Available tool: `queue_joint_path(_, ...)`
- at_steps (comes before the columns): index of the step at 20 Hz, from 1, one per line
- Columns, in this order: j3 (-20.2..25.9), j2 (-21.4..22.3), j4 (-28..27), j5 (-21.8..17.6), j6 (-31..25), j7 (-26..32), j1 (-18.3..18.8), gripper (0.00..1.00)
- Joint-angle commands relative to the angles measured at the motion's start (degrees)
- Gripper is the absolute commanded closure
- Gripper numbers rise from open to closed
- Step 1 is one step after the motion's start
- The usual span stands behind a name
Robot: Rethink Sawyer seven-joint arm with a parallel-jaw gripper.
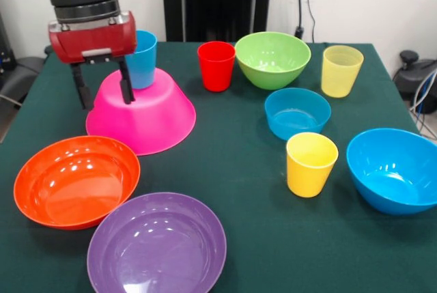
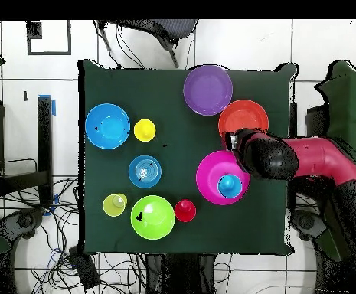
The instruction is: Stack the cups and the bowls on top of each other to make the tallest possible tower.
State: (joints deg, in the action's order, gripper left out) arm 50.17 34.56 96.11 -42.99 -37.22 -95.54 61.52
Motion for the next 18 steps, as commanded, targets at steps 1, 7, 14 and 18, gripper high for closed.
queue_joint_path(1,-5.4,-1.4,-2.8,-5.8,2.5,3.4,-3.9,0.0)
queue_joint_path(7,-6.8,-1.2,-3.5,-6.5,3.1,2.6,-4.8,0.0)
queue_joint_path(14,-8.0,-1.3,-4.5,-6.5,3.0,2.1,-5.6,0.0)
queue_joint_path(18,-8.8,-0.9,-4.7,-5.9,3.0,1.2,-6.1,0.0)
